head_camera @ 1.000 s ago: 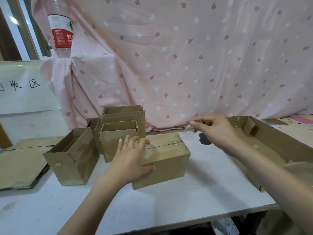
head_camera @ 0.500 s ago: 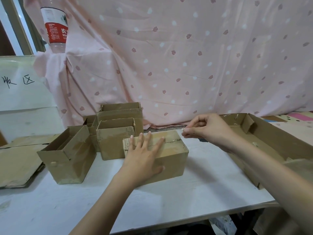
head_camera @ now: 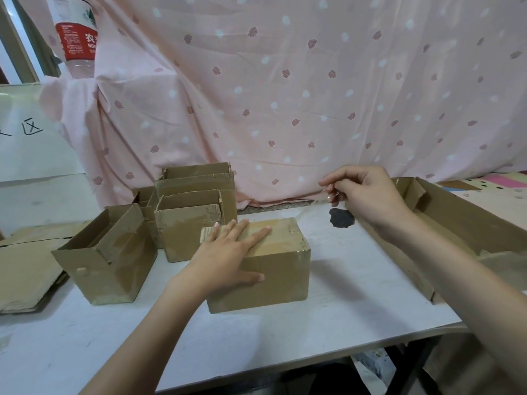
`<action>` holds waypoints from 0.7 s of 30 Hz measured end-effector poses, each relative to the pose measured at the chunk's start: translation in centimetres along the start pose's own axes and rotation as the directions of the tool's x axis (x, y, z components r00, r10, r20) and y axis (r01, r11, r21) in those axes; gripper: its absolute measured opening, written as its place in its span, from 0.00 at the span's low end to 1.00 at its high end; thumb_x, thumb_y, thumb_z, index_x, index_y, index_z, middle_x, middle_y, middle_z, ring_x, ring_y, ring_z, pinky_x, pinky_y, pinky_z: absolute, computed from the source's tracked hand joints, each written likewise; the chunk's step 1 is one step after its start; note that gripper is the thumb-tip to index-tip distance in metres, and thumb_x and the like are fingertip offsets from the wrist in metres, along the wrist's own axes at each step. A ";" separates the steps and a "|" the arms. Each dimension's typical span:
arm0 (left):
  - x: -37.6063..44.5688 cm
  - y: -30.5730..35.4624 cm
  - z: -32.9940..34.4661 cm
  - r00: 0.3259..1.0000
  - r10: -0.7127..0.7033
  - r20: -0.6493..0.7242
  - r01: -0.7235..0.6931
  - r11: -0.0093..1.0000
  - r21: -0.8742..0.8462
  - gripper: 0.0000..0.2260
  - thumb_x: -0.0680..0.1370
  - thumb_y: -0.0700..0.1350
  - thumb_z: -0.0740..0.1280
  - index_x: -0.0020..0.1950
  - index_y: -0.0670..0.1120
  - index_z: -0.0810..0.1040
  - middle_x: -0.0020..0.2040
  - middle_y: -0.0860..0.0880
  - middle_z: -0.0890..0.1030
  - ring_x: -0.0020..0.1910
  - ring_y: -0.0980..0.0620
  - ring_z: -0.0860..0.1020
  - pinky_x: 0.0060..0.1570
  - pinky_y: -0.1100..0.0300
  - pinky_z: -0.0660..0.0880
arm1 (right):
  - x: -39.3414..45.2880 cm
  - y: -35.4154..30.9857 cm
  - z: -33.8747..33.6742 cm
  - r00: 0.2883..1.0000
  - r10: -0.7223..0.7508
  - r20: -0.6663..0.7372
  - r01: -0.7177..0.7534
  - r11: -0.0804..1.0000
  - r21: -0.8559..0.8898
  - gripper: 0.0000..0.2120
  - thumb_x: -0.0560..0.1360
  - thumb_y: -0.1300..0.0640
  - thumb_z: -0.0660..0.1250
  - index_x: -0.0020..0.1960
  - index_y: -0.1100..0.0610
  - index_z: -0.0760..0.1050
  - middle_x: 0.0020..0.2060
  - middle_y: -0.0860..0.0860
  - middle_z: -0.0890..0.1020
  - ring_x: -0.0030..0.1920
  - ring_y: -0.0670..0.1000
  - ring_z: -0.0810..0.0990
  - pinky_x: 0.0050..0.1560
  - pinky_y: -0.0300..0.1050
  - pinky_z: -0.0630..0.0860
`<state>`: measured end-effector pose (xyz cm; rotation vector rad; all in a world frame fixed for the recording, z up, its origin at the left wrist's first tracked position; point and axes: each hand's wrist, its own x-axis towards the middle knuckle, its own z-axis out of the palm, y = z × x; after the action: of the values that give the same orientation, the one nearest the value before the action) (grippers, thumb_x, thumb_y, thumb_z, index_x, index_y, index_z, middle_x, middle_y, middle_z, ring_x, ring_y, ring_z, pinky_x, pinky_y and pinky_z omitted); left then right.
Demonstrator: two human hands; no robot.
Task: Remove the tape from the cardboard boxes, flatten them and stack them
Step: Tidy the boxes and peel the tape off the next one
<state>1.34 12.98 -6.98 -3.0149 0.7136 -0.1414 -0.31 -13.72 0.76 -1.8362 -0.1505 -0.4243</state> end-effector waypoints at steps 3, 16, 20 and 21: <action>0.1 -0.1 -0.1 1.000 0.011 0.007 -0.011 1.000 0.002 0.41 0.74 0.69 0.64 0.77 0.69 0.39 0.82 0.50 0.43 0.80 0.49 0.42 0.77 0.48 0.37 | -1.0 0.0 1.0 0.999 -0.041 -0.008 0.040 0.999 -0.029 0.20 0.76 0.66 0.59 0.36 0.50 0.83 0.31 0.43 0.79 0.31 0.46 0.72 0.41 0.48 0.68; 0.5 -0.1 0.1 1.000 -0.004 0.025 0.004 1.000 -0.015 0.42 0.74 0.68 0.65 0.77 0.69 0.39 0.82 0.48 0.43 0.80 0.47 0.42 0.77 0.45 0.38 | -6.0 3.6 5.9 0.964 -0.193 0.182 0.240 0.347 -0.907 0.25 0.69 0.34 0.71 0.38 0.58 0.80 0.46 0.54 0.73 0.49 0.60 0.74 0.51 0.56 0.70; 0.5 0.0 0.0 0.999 -0.013 0.030 0.013 1.000 -0.011 0.42 0.74 0.68 0.64 0.77 0.68 0.39 0.82 0.48 0.43 0.80 0.46 0.43 0.77 0.44 0.39 | -6.0 3.8 5.7 0.956 -0.186 0.226 0.281 0.369 -0.886 0.14 0.78 0.46 0.66 0.45 0.57 0.81 0.53 0.53 0.71 0.57 0.57 0.72 0.57 0.54 0.65; 0.5 0.0 0.0 1.000 -0.012 0.028 0.013 1.000 -0.011 0.42 0.75 0.68 0.64 0.77 0.68 0.39 0.82 0.48 0.43 0.80 0.46 0.43 0.77 0.44 0.39 | -6.0 4.0 5.5 0.951 -0.206 0.232 0.296 0.380 -0.876 0.12 0.79 0.50 0.65 0.44 0.56 0.81 0.52 0.52 0.71 0.56 0.57 0.72 0.56 0.53 0.65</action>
<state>1.82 12.78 -6.93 -3.0259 0.6958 -0.0962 -3.48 -9.07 -6.34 -2.9682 -0.3071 -0.7408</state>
